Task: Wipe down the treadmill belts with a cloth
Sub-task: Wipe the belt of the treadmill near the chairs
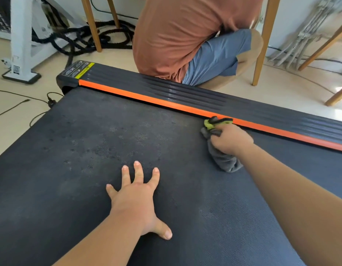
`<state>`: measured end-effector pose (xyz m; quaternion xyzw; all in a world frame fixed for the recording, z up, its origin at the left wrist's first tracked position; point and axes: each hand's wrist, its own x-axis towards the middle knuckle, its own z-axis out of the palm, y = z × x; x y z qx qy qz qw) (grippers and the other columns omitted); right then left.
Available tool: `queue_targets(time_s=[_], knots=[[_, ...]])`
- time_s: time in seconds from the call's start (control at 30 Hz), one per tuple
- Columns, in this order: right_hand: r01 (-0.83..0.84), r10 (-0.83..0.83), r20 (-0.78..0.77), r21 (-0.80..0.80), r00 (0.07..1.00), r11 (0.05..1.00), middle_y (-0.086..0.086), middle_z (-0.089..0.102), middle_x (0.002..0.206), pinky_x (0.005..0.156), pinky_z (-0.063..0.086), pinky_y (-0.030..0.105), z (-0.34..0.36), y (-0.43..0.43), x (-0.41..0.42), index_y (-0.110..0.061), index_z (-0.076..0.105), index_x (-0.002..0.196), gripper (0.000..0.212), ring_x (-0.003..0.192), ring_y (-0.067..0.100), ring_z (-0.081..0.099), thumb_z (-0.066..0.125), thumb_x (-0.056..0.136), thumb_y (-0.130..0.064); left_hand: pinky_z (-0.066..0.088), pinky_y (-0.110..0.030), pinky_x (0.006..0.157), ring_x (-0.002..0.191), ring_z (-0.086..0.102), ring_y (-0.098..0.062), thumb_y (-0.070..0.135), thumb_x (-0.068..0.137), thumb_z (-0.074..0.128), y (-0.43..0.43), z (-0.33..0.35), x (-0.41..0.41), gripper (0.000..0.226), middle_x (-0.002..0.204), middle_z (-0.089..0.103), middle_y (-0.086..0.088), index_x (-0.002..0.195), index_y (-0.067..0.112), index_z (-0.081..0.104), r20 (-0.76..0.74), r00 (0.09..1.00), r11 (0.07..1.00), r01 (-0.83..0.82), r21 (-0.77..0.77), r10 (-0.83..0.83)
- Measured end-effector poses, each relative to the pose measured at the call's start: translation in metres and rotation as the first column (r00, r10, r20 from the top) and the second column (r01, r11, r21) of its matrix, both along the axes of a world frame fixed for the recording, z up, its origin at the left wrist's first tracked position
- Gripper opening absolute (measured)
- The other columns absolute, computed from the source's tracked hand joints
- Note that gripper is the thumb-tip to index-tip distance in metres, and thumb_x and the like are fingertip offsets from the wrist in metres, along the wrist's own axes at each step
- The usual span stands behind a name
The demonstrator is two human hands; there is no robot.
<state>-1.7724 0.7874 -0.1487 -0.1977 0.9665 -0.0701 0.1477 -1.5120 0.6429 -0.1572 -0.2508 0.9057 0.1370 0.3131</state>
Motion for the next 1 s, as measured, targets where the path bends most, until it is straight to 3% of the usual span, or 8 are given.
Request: queue_targets(time_s=[0.17, 0.43, 0.53, 0.63, 0.73, 0.83, 0.93, 1.0], knots=[[-0.422, 0.423, 0.037, -0.043, 0.905, 0.906, -0.010, 0.043, 0.110, 0.079, 0.049, 0.037, -0.012, -0.041, 0.071, -0.049, 0.055, 0.120, 0.029, 0.103, 0.020, 0.056, 0.051, 0.095, -0.064, 0.006, -0.075, 0.119, 0.150, -0.034, -0.039, 0.079, 0.044, 0.086, 0.000, 0.002, -0.002, 0.161, 0.162, -0.041, -0.005, 0.154, 0.046, -0.027, 0.011, 1.000, 1.000, 0.001, 0.002, -0.001], [0.132, -0.132, -0.053, 0.000, 0.990, 0.991, 0.002, 0.063, 0.112, 0.077, 0.053, 0.040, -0.006, 0.020, 0.004, -0.036, 0.052, 0.123, 0.037, 0.101, 0.033, 0.061, 0.051, 0.092, -0.058, 0.006, -0.076, 0.119, 0.151, -0.032, -0.039, 0.079, 0.043, 0.086, 0.000, 0.001, 0.001, 0.161, 0.163, -0.039, -0.004, 0.155, 0.046, -0.025, -0.016, 1.000, 1.000, -0.003, 0.002, 0.003], [0.089, -0.091, -0.044, -0.049, 0.995, 0.995, 0.003, 0.065, 0.114, 0.077, 0.051, 0.037, -0.009, -0.010, 0.054, -0.034, 0.059, 0.115, 0.035, 0.106, 0.034, 0.064, 0.055, 0.088, -0.056, 0.006, -0.076, 0.118, 0.151, -0.032, -0.038, 0.079, 0.041, 0.086, 0.000, 0.001, 0.002, 0.161, 0.163, -0.038, -0.004, 0.156, 0.046, -0.022, -0.028, 1.000, 1.000, -0.003, 0.006, 0.003], [-0.262, 0.258, -0.053, -0.107, 0.965, 0.959, -0.005, 0.059, 0.107, 0.078, 0.050, 0.035, -0.016, -0.031, 0.135, -0.035, 0.059, 0.111, 0.032, 0.106, 0.027, 0.063, 0.056, 0.088, -0.058, 0.007, -0.076, 0.118, 0.151, -0.032, -0.038, 0.079, 0.042, 0.085, 0.001, 0.002, 0.001, 0.157, 0.163, -0.038, -0.004, 0.159, 0.045, -0.014, -0.022, 1.000, 1.000, 0.007, 0.001, -0.007], [-0.374, 0.376, 0.026, -0.067, 0.926, 0.925, -0.013, 0.056, 0.110, 0.080, 0.049, 0.034, -0.003, -0.026, 0.122, -0.044, 0.061, 0.115, 0.032, 0.110, 0.019, 0.059, 0.057, 0.089, -0.063, 0.005, -0.076, 0.118, 0.151, -0.032, -0.039, 0.078, 0.045, 0.086, 0.000, 0.003, 0.000, 0.156, 0.163, -0.039, -0.004, 0.159, 0.044, -0.014, -0.002, 1.000, 1.000, 0.007, 0.006, -0.007], [-0.234, 0.234, 0.012, 0.088, 0.972, 0.968, -0.005, 0.054, 0.121, 0.075, 0.045, 0.037, 0.000, -0.026, 0.064, -0.045, 0.060, 0.122, 0.032, 0.109, 0.026, 0.059, 0.053, 0.095, -0.059, 0.005, -0.076, 0.118, 0.150, -0.033, -0.039, 0.078, 0.045, 0.086, 0.000, 0.001, 0.001, 0.160, 0.162, -0.040, -0.005, 0.156, 0.045, -0.024, -0.003, 1.000, 1.000, 0.007, 0.008, -0.007], [0.021, -0.019, -0.123, 0.017, 0.992, 1.000, 0.004, 0.055, 0.120, 0.071, 0.044, 0.038, -0.011, -0.029, 0.051, -0.033, 0.059, 0.117, 0.030, 0.101, 0.034, 0.060, 0.047, 0.098, -0.053, 0.005, -0.076, 0.118, 0.150, -0.033, -0.039, 0.079, 0.044, 0.086, -0.001, -0.001, 0.002, 0.160, 0.162, -0.040, -0.004, 0.155, 0.046, -0.024, -0.020, 1.000, 1.000, 0.000, 0.003, 0.000], [0.010, -0.016, -0.160, -0.042, 0.987, 0.999, 0.004, 0.056, 0.114, 0.069, 0.041, 0.036, -0.021, -0.033, 0.082, -0.028, 0.059, 0.106, 0.025, 0.098, 0.035, 0.060, 0.048, 0.097, -0.049, 0.006, -0.076, 0.118, 0.151, -0.032, -0.040, 0.079, 0.044, 0.086, -0.001, -0.001, 0.001, 0.160, 0.163, -0.039, -0.005, 0.156, 0.046, -0.024, -0.011, 1.000, 1.000, 0.009, -0.001, -0.009]])
